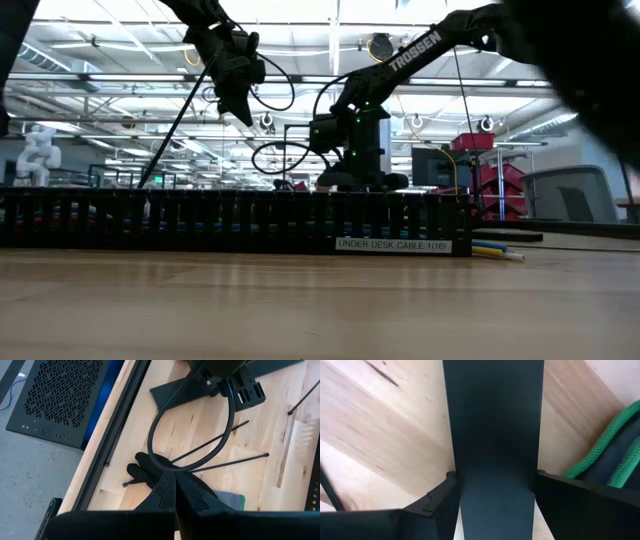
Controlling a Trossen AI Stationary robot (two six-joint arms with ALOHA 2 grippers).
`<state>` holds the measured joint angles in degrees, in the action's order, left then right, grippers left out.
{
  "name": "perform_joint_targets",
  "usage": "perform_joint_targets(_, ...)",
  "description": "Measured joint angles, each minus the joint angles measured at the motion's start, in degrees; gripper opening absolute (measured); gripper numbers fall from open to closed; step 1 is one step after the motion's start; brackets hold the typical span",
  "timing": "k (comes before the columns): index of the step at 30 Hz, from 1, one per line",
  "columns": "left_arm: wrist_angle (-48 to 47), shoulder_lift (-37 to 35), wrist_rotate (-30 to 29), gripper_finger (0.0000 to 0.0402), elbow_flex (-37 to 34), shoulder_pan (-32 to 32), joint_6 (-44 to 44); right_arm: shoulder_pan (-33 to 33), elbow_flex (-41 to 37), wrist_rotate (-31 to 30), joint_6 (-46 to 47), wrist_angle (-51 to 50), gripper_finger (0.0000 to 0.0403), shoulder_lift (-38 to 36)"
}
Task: Ziptie cables
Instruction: Insert the black cover of the black cable duct
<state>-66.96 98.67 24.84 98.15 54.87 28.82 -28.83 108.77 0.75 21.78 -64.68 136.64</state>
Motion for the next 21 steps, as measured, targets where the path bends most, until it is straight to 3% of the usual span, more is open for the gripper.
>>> perform_joint_targets(13,0.0,0.02,0.0,0.0,0.0,0.0,0.08,0.25,6.13,-0.17,-2.68,-6.43,0.0217,0.56)
perform_joint_targets(21,-0.01,0.02,0.0,0.0,0.0,0.02,0.11,0.24,10.24,-0.21,-5.51,-7.22,0.017,0.83)
